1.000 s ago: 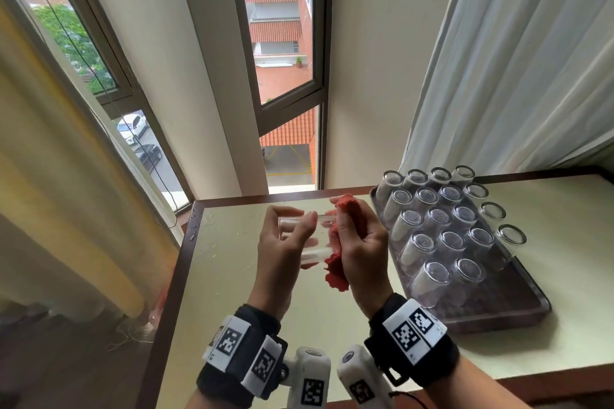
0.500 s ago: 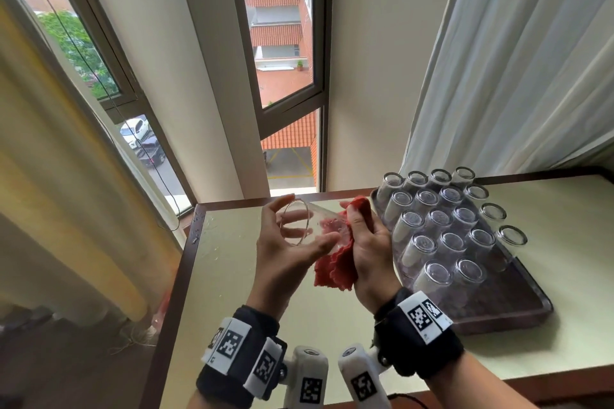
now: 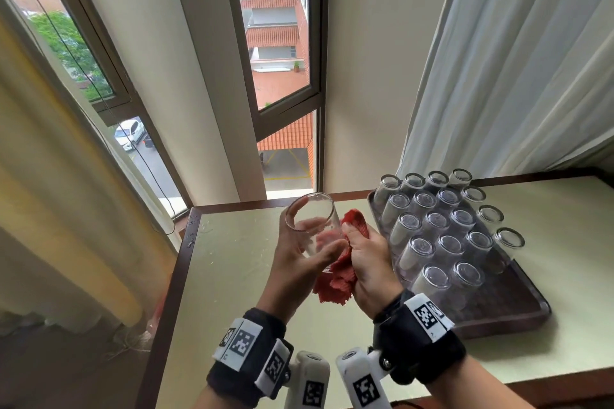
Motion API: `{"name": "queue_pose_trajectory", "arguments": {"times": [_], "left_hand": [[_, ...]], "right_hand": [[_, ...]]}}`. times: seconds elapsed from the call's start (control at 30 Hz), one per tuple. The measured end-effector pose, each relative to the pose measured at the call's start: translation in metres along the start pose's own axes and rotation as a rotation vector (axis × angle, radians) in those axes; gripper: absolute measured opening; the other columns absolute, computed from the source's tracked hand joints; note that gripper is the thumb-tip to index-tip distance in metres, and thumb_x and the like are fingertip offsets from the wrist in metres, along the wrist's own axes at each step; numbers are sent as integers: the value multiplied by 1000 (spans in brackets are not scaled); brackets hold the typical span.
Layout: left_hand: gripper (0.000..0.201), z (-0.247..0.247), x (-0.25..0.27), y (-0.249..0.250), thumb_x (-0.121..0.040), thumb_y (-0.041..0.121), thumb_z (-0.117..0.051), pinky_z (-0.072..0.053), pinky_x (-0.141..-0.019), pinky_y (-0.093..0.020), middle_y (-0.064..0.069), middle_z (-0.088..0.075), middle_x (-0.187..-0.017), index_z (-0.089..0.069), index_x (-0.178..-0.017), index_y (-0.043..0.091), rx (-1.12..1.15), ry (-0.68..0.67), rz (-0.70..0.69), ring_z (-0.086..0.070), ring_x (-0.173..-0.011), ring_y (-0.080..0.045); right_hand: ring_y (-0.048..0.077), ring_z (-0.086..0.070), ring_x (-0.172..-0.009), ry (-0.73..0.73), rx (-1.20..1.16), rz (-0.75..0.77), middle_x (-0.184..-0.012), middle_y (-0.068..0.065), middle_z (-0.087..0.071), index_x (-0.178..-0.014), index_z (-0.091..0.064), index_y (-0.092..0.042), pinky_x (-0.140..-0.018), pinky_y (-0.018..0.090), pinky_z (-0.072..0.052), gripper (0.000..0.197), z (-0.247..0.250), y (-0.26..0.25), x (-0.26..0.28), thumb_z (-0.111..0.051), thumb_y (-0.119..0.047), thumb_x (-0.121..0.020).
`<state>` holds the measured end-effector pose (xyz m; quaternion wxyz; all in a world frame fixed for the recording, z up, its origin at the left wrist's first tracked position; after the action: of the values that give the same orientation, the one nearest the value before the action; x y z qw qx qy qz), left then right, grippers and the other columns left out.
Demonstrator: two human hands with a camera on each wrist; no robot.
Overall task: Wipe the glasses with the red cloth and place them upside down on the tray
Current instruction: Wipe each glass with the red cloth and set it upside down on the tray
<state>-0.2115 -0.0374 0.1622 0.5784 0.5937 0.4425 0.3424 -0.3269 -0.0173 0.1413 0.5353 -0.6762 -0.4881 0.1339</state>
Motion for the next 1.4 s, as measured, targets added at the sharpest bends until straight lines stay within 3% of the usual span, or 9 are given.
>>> {"name": "queue_pose_trajectory", "arguments": {"times": [0.17, 0.23, 0.43, 0.53, 0.63, 0.73, 0.93, 1.1, 1.4], "left_hand": [[78, 6, -9, 2, -74, 25, -84, -59, -83, -29, -10, -56, -116, -29, -128, 38, -155, -16, -19, -70, -94, -10], [77, 12, -11, 3, -68, 34, -83, -59, -78, -31, -5, -64, -102, -32, -125, 23, -243, -70, 14, -71, -85, -11], [71, 21, -11, 6, -62, 45, -91, -54, -62, -29, -2, -73, -82, -51, -121, 37, -493, -212, 55, -65, -63, -9], [67, 20, -12, 10, -55, 61, -82, -55, -61, -28, 5, -71, -79, -52, -113, 45, -633, -264, -23, -65, -62, -6], [67, 21, -11, 16, -61, 48, -89, -50, -58, -18, 8, -69, -77, -57, -118, 34, -662, -238, -72, -63, -60, 1], [64, 26, -8, 12, -65, 28, -93, -51, -62, -19, 0, -72, -72, -62, -120, 21, -536, -168, -5, -65, -62, -3], [61, 27, -4, 5, -67, 15, -92, -52, -61, -24, -7, -73, -71, -62, -120, 18, -363, -128, 70, -66, -61, -11], [68, 29, -4, 8, -63, 24, -95, -61, -66, -32, -5, -74, -79, -64, -124, 18, -423, -120, 4, -71, -69, -17], [73, 27, -3, -4, -64, 23, -93, -60, -81, -36, -12, -75, -78, -60, -128, 17, -306, -60, 124, -72, -76, -21]], "right_hand": [[36, -65, -78, -12, 97, 89, -95, 34, -66, -82, -68, -11, -78, 56, -55, 22, 7, -7, 0, -54, 3, -90], [33, -64, -80, -2, 109, 183, -92, 26, -67, -78, -69, -21, -77, 49, -53, 28, 7, -19, 1, -52, -1, -90], [15, -67, -95, -303, 151, 330, -112, 6, -70, -116, -64, -28, -77, 25, -54, 29, 1, -47, 3, -50, -27, -90], [-4, -59, -69, -488, 336, 316, -86, -9, -66, -110, -62, -21, -62, 10, -45, 18, -11, -46, 9, -49, -24, -99], [0, -52, -65, -571, 496, 334, -73, -15, -59, -100, -63, -11, -63, 12, -43, 19, -16, -42, 7, -53, -25, -93], [-5, -51, -58, -594, 706, 454, -61, -22, -58, -85, -58, -27, -61, 15, -40, 18, -22, -42, 7, -54, -16, -98], [-2, -61, -84, -532, 811, 607, -98, -15, -68, -131, -61, -15, -80, 17, -49, 46, -23, -38, 9, -54, -34, -89], [3, -48, -59, -571, 718, 401, -60, -19, -56, -83, -59, -24, -62, 30, -39, 10, -19, -30, 2, -55, -32, -87], [4, -38, -49, -428, 783, 589, -49, -13, -46, -62, -51, -23, -53, 27, -34, 36, -15, -27, 1, -62, -20, -96]]}}
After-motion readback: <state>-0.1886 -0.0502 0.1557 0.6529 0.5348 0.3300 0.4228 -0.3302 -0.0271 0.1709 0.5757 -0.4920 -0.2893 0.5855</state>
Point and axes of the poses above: each hand's wrist, its own x-axis away from the middle knuckle, its own z-axis out of the back of the hand, y = z × x, the point moved 3 cm from there along -x, towards the middle knuckle
